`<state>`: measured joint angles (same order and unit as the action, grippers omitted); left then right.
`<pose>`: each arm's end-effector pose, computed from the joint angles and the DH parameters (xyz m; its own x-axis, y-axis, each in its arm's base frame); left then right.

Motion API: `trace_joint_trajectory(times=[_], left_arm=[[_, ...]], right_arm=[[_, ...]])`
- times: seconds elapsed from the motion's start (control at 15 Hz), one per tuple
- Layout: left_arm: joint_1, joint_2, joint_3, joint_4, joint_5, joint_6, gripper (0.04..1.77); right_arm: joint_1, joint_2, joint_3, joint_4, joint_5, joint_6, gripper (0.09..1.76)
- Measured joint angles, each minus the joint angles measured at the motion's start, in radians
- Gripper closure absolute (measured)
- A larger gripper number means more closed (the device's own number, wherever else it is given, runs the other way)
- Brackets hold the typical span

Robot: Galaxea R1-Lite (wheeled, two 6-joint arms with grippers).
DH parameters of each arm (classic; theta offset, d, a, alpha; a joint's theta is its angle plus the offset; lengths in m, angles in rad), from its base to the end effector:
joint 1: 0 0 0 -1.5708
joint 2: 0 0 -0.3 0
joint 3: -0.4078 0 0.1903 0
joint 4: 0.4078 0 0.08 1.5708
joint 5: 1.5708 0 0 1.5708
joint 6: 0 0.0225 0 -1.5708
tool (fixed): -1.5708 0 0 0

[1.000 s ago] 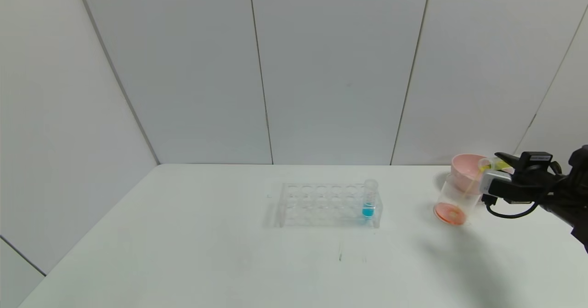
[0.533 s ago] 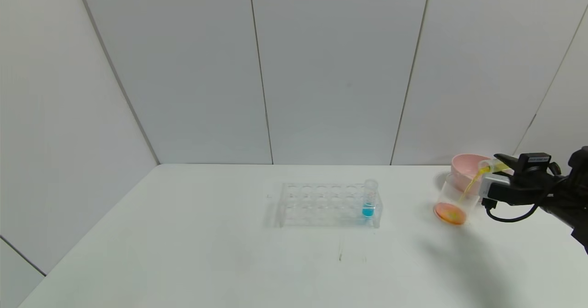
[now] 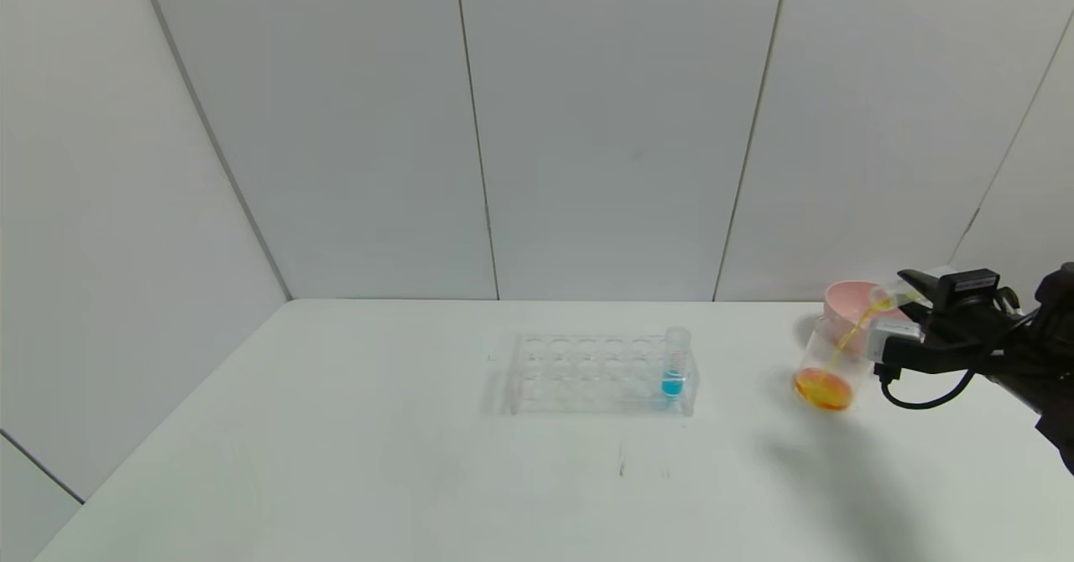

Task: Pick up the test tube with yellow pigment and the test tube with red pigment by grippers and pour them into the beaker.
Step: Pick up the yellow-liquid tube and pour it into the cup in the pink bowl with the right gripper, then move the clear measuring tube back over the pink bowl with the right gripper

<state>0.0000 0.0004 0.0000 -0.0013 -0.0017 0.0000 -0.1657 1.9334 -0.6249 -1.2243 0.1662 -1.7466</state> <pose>-0.0228 0.0000 0.0756 1.0000 -0.0017 0.0009 0.0017 1.0000 0.0000 0.3226 -0.0502 0.1227 0.9966 0.0011 -0.0829 -0.0817 -0.1612 -0.9835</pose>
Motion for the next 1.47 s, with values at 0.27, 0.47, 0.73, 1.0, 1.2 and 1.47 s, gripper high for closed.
trace_joint_trajectory(times=[0.27, 0.47, 0.73, 1.0, 1.2, 1.47], left_arm=[[0.000, 0.000, 0.000, 0.000, 0.000, 0.000, 0.05], [0.000, 0.000, 0.000, 0.000, 0.000, 0.000, 0.05], [0.000, 0.000, 0.000, 0.000, 0.000, 0.000, 0.05], [0.000, 0.000, 0.000, 0.000, 0.000, 0.000, 0.05], [0.000, 0.000, 0.000, 0.000, 0.000, 0.000, 0.05], [0.000, 0.000, 0.000, 0.000, 0.000, 0.000, 0.05]], right_arm=[[0.017, -0.004, 0.009, -0.001, -0.004, -0.007, 1.35], [0.019, -0.007, 0.014, -0.001, -0.005, -0.008, 1.35], [0.021, -0.010, -0.003, -0.001, -0.011, 0.049, 1.35], [0.020, -0.017, -0.137, -0.014, -0.016, 0.402, 1.35], [0.020, -0.019, -0.270, -0.011, -0.081, 0.800, 1.35], [0.015, 0.021, -0.314, -0.013, -0.140, 1.199, 1.35]])
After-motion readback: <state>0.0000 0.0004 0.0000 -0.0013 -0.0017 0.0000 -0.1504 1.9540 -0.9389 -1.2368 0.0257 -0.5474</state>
